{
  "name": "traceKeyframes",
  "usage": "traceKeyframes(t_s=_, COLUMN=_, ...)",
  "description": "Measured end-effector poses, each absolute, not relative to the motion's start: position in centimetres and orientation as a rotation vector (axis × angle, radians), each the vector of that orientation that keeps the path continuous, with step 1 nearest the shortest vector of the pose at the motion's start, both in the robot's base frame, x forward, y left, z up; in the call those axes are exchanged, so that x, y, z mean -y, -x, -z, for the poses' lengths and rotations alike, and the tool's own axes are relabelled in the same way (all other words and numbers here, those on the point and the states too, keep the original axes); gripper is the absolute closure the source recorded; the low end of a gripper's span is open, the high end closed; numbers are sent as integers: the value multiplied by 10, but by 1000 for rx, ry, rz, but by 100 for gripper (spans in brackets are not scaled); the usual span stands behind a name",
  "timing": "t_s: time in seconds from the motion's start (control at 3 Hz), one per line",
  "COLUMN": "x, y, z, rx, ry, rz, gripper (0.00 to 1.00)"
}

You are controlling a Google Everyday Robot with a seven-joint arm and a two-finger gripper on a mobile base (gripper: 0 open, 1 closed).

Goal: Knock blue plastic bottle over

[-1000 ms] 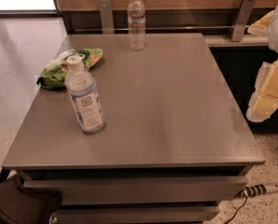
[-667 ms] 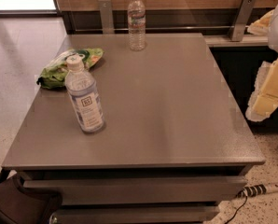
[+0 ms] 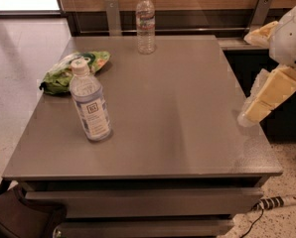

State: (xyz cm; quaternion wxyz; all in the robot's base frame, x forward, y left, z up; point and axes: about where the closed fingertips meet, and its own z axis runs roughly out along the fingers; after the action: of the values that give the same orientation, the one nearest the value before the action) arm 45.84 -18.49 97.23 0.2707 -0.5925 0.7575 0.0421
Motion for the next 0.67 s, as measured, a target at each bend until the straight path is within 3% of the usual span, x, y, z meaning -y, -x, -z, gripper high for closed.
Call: traceKeyframes(t_s=0.67, x=130, y=-486, z=-943, rx=-1725, ry=1380, rz=-397, gripper=0)
